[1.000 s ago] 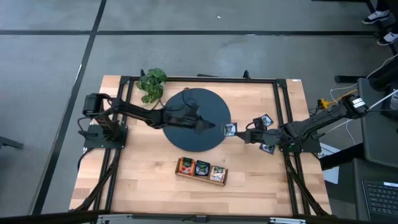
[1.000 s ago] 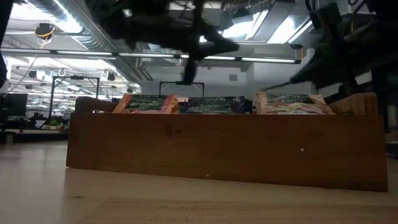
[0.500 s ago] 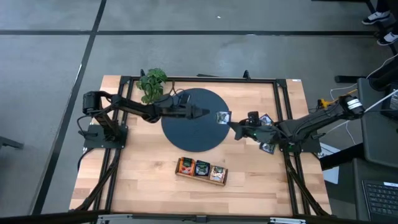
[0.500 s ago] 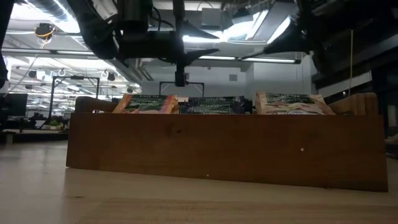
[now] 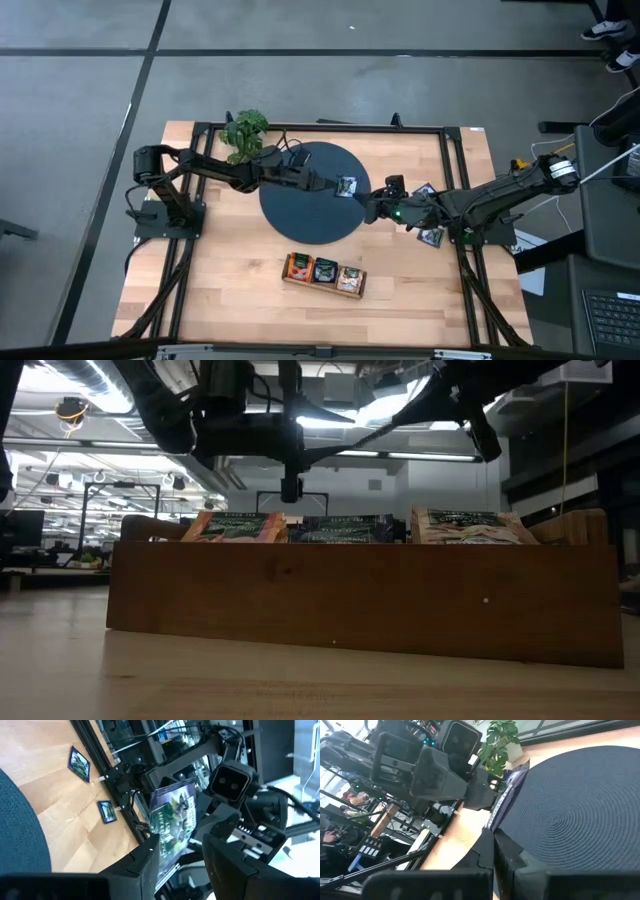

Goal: Pick & Place Tea
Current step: Put the violet tea bag into the middle section of the wooden organizer

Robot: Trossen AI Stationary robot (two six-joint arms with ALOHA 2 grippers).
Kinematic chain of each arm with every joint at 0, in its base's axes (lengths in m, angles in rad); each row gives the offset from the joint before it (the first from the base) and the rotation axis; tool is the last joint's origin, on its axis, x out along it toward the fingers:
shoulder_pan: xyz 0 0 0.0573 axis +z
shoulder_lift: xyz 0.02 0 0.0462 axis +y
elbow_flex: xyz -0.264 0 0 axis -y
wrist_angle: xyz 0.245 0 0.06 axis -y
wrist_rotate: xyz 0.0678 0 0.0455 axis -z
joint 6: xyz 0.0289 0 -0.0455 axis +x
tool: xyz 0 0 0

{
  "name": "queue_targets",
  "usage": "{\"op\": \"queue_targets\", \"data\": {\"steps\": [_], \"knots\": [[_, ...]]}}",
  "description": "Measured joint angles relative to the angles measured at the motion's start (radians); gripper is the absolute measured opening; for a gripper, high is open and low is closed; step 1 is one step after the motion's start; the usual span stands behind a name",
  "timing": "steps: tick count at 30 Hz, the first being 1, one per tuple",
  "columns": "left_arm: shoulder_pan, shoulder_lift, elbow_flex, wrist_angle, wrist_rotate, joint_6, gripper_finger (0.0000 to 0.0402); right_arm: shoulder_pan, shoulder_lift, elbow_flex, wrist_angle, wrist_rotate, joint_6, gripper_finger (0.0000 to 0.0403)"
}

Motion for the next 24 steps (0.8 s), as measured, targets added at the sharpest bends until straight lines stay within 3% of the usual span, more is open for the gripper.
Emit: {"op": "queue_targets", "data": {"steps": [11, 18, 24], "knots": [[0.054, 0.000, 0.000, -0.034, 0.118, 0.039, 0.0137, 0.000, 0.000, 0.014, 0.002, -0.010, -0.004, 0.0000], [0.031, 0.000, 0.000, -0.033, 0.119, 0.039, 0.0123, -0.024, 0.000, 0.014, 0.008, -0.016, -0.004, 0.0000], [0.008, 0.000, 0.000, -0.024, 0.088, 0.039, 0.0082, -0.066, 0.000, 0.014, 0.008, -0.094, -0.008, 0.0000]]}}
